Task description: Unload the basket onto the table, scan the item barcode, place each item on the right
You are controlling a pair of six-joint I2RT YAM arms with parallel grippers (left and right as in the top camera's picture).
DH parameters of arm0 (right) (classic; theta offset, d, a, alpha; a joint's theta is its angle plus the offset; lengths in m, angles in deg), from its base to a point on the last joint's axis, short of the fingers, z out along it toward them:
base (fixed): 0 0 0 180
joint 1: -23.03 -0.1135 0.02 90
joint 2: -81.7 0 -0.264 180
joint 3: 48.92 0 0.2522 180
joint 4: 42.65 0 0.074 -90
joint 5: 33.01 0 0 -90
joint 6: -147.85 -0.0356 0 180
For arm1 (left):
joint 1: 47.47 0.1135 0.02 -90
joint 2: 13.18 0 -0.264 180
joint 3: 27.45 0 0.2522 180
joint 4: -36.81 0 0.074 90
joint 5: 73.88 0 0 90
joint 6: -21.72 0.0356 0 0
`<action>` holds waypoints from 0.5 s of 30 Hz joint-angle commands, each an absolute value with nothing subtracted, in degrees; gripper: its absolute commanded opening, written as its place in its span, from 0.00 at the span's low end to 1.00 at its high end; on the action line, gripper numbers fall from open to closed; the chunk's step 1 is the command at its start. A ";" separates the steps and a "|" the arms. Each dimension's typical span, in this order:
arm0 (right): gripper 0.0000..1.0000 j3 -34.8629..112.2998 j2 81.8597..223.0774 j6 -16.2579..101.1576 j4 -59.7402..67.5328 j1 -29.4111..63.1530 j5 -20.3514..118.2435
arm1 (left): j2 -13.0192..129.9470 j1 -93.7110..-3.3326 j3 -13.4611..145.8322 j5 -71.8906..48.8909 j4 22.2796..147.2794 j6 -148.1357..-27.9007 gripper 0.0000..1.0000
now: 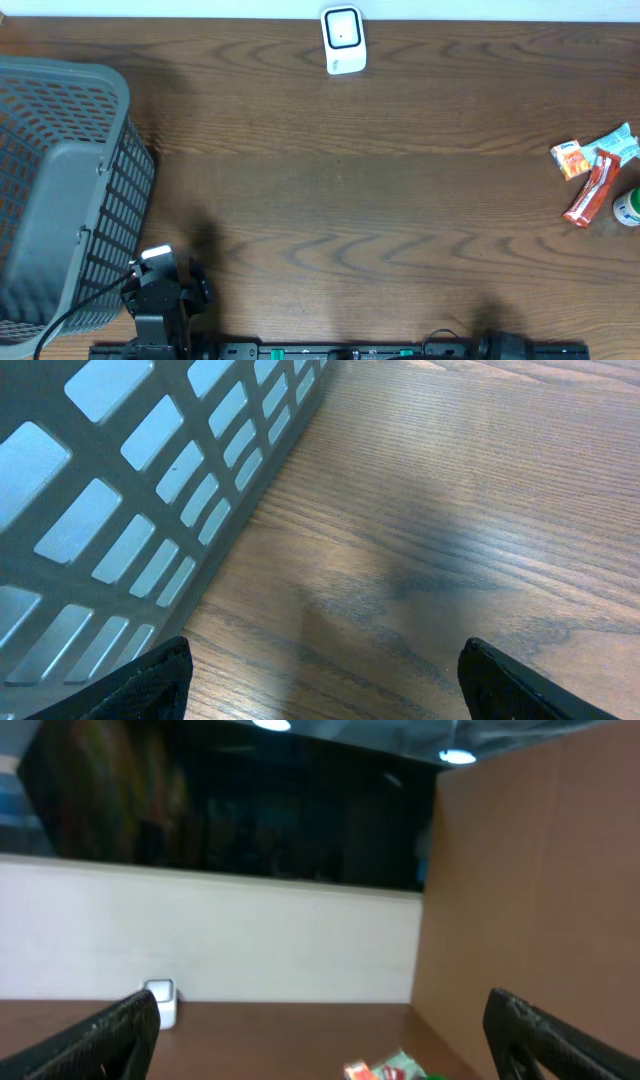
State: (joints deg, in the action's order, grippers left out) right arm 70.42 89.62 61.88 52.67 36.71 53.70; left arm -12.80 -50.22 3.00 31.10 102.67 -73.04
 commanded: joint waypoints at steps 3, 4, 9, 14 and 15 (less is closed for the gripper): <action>0.99 63.47 84.70 62.65 45.63 32.18 53.66 | -12.93 -50.41 2.39 31.62 104.33 -73.49 0.85; 0.99 61.70 83.46 62.65 43.99 31.61 53.66 | -12.93 -50.41 2.39 31.62 104.33 -73.49 0.85; 0.99 54.60 82.14 62.65 37.06 28.95 53.63 | -12.93 -50.41 2.39 31.62 104.35 -73.49 0.85; 0.99 37.86 82.12 62.65 17.31 27.24 52.52 | -12.93 -50.41 2.39 31.62 104.35 -73.52 0.85; 0.99 33.42 82.12 62.60 12.34 26.74 51.82 | -12.93 -50.41 2.39 31.62 104.35 -73.49 0.85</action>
State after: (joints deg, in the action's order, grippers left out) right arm 42.90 81.90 62.08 17.68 27.81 53.33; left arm -12.82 -50.22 3.00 31.08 102.67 -73.04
